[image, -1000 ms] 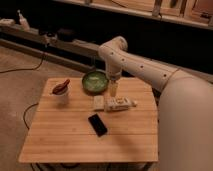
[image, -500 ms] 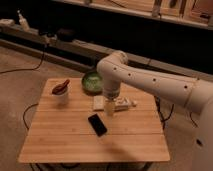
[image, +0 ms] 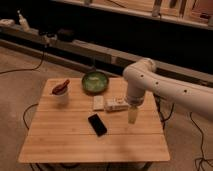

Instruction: Move the arm in a circular motion

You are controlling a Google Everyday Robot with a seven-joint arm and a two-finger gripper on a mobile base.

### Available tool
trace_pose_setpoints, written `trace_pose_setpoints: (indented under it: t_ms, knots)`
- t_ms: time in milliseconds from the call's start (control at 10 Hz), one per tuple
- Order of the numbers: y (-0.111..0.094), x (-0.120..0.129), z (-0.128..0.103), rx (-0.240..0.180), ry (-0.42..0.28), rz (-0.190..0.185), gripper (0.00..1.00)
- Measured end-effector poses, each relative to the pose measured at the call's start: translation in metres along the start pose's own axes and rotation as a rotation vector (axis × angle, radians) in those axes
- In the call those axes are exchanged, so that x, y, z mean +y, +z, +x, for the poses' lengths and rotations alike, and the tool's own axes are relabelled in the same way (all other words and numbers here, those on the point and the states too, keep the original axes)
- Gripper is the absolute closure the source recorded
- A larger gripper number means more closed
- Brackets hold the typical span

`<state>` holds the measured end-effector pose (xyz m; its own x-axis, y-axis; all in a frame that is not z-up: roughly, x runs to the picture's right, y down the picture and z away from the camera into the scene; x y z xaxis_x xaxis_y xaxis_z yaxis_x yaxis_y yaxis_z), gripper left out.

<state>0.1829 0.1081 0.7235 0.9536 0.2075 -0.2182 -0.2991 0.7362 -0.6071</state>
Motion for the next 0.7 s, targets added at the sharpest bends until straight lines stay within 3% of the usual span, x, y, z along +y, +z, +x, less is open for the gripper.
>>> trace_pose_setpoints:
  t_ms: [300, 500, 700]
  knots:
    - [-0.013, -0.056, 0.064, 0.021, 0.18, 0.065, 0.2]
    - [-0.025, -0.105, 0.089, 0.032, 0.281, 0.109, 0.2]
    - [-0.032, -0.15, 0.093, 0.051, 0.364, 0.13, 0.2]
